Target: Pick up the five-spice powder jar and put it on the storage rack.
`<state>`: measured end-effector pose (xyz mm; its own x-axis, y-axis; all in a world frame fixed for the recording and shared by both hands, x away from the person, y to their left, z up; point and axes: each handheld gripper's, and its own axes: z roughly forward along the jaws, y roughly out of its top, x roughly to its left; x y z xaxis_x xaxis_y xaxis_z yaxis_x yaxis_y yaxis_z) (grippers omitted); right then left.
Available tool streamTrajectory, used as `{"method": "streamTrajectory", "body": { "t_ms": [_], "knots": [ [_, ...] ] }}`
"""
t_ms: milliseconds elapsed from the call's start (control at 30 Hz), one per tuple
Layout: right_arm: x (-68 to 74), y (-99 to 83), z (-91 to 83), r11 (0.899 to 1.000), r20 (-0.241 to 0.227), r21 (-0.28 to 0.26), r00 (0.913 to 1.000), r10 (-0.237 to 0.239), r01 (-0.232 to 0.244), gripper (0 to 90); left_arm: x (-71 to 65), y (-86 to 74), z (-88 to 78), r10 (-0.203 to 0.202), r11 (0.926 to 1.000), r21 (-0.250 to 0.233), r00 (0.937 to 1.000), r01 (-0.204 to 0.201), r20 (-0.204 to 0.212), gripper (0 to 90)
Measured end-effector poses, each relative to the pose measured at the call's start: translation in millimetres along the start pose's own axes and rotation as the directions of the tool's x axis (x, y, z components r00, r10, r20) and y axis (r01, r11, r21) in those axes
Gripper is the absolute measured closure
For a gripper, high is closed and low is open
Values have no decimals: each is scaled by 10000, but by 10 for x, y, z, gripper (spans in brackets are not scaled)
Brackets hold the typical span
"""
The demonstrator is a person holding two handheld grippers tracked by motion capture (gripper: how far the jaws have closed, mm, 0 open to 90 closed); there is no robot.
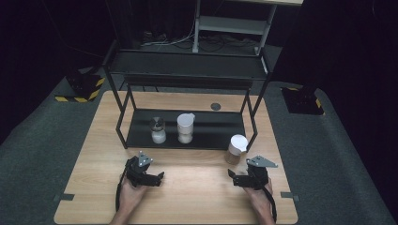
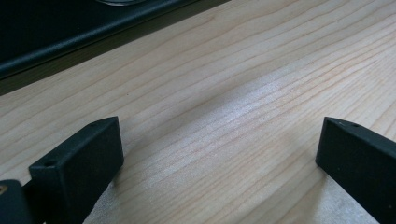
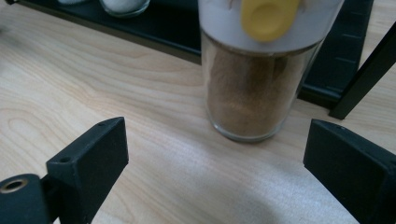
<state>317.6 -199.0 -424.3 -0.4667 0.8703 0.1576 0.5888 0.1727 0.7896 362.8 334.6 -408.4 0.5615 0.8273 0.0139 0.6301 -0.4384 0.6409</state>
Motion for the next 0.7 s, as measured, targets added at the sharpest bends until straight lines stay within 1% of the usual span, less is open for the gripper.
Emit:
{"method": "streamTrajectory", "body": {
  "t_ms": [200, 433, 700],
  "knots": [
    [-10, 33, 28, 9999, 171, -156, 9998, 74, -72, 66, 0, 0, 0, 0, 10000, 3, 10000, 0, 0, 7],
    [-17, 87, 95, 9994, 346, -242, 9990, 272, -263, 69, 1, 1, 0, 0, 10000, 5, 10000, 0, 2, 7],
    [-17, 160, 166, 9990, 426, -333, 9986, 310, -296, 73, 1, 1, 0, -1, 10000, 4, 10000, 1, 1, 7]
  ]
}}
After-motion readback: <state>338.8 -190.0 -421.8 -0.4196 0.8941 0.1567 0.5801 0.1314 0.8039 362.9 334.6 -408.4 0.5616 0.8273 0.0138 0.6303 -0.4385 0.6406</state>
